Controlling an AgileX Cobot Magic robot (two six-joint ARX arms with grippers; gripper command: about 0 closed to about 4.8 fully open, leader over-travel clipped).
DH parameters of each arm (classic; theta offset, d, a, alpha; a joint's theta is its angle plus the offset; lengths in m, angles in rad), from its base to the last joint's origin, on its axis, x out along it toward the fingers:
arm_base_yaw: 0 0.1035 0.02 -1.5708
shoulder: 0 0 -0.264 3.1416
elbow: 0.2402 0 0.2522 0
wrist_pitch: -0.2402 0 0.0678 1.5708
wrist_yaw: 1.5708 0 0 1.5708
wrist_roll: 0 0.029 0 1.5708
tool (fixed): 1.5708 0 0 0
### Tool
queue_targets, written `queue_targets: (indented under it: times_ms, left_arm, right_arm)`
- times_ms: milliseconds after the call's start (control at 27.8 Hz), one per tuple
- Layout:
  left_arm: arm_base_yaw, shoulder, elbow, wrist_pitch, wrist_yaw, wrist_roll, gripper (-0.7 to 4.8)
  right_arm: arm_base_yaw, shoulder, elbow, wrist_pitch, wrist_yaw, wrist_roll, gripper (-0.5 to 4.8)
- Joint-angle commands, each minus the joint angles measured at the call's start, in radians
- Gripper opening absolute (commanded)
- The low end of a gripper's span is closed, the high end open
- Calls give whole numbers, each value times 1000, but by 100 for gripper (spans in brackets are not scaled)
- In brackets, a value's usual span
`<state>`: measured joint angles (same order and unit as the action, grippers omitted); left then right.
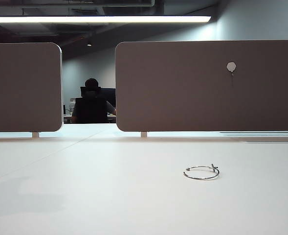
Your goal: Hang the earring on the hook.
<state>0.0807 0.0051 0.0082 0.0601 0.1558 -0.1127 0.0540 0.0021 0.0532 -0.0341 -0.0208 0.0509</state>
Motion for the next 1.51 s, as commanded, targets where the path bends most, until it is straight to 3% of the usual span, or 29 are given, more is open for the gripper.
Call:
queue_targets:
  times_ms: [36, 108, 252, 287, 323, 359, 395, 431, 539, 755, 862, 934, 1114, 1294, 1401, 1509]
  left_arm:
    - [1, 1, 1, 6, 6, 5, -5]
    - [1, 1, 1, 2, 55, 8, -5]
    - [1, 1, 5, 8, 40, -22, -2]
    - [1, 1, 12, 8, 40, -52, 54]
    - [1, 1, 32, 2, 54, -89, 339]
    - [1, 1, 51, -9, 72, -100, 479]
    - [0, 1, 80, -34, 109, -114, 479]
    - [0, 1, 97, -47, 152, -134, 479]
    - [-51, 18, 156, -47, 275, -183, 479]
    - [-251, 222, 319, -45, 275, -201, 479]
    - [-373, 465, 429, -45, 271, -163, 479]
    - [-433, 610, 491, -45, 269, -145, 479]
    - [-548, 898, 596, -45, 247, -84, 479]
    - [-629, 1048, 635, -44, 222, -55, 479]
    - [-656, 1055, 635, -46, 189, -24, 479]
    - [-656, 1055, 635, -48, 187, 8, 479]
  right_arm:
    - [0, 0, 3, 16, 19, -7, -5]
    - [0, 0, 3, 15, 18, -6, -5]
    - [0, 0, 15, 13, -1, -6, -3]
    - [0, 0, 30, 11, -5, -3, 21]
    - [0, 0, 67, 1, -24, 5, 157]
    - [0, 0, 93, -11, -53, 8, 289]
    - [1, 8, 137, -50, -101, 9, 453]
    - [1, 16, 166, -89, -142, 11, 479]
    - [6, 101, 297, -211, -280, 53, 479]
    - [7, 417, 520, -332, -434, 53, 479]
    - [26, 594, 549, -222, -579, 79, 474]
    - [60, 678, 549, -132, -582, 126, 448]
    - [175, 884, 549, -59, -571, 65, 449]
    - [268, 1120, 549, -70, -342, 52, 450]
    - [315, 1224, 549, -34, -311, 21, 463]
    - [393, 1345, 549, -5, -178, -3, 463]
